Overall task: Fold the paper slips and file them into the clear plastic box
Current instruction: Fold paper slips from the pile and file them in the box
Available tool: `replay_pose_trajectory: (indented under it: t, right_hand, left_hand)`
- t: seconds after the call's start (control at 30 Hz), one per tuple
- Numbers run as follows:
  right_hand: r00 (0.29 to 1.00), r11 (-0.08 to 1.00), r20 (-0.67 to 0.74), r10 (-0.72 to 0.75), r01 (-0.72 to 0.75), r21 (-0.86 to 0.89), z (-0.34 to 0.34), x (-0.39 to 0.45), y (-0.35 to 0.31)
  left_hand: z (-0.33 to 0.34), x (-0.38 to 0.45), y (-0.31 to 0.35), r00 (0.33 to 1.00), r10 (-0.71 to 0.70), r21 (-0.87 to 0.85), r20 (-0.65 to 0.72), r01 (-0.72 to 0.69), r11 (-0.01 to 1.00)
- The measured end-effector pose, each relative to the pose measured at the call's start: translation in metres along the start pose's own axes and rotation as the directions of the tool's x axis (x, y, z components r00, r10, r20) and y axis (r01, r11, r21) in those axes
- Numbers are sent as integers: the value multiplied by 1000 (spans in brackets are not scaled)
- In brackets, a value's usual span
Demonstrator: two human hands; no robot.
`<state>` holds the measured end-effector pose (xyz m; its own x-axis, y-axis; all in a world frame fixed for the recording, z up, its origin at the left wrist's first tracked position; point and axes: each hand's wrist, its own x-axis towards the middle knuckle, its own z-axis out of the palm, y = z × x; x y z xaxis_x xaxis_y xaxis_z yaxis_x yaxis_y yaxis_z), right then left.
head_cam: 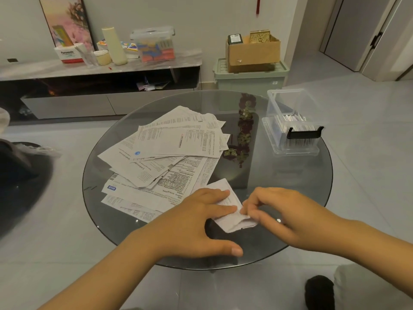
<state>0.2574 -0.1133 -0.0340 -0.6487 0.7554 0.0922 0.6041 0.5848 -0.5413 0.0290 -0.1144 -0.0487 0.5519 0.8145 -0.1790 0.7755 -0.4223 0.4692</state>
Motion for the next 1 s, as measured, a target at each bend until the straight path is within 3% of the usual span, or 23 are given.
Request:
replay_pose_trajectory:
  t: [0.13, 0.23, 0.3, 0.4, 0.57, 0.7, 0.83, 1.0]
  right_hand:
    - [995, 979, -70, 70, -55, 195, 2, 8, -3]
    - [965, 853, -116, 237, -149, 499, 3, 18, -7]
    - [946, 785, -87, 312, -205, 584, 5, 25, -8]
    - [946, 868, -88, 311, -245, 431, 15, 31, -3]
    - [936, 931, -140, 323, -287, 227, 32, 35, -1]
    - [953, 973, -197, 230, -229, 26, 35, 33, 0]
    - [971, 971, -240, 10, -67, -230, 38, 30, 10]
    - [989, 939, -146, 2, -52, -341, 34, 28, 7]
  left_hand:
    - [1, 3, 3, 990, 24, -103, -139, -39, 994]
    - [0, 4, 8, 952, -127, -251, -279, 55, 966]
    - [0, 5, 7, 918, -204, -309, -339, 96, 946]
    - [0, 7, 6, 911, -237, -404, -338, 87, 910]
    - [7, 8, 1, 911, -219, -310, -350, 108, 945]
    - [10, 9, -3, 927, -145, -222, -346, 69, 973]
    - [10, 9, -7, 907, -121, -131, -403, 74, 989]
    - [5, 7, -9, 903, -39, 4, -429, 45, 999]
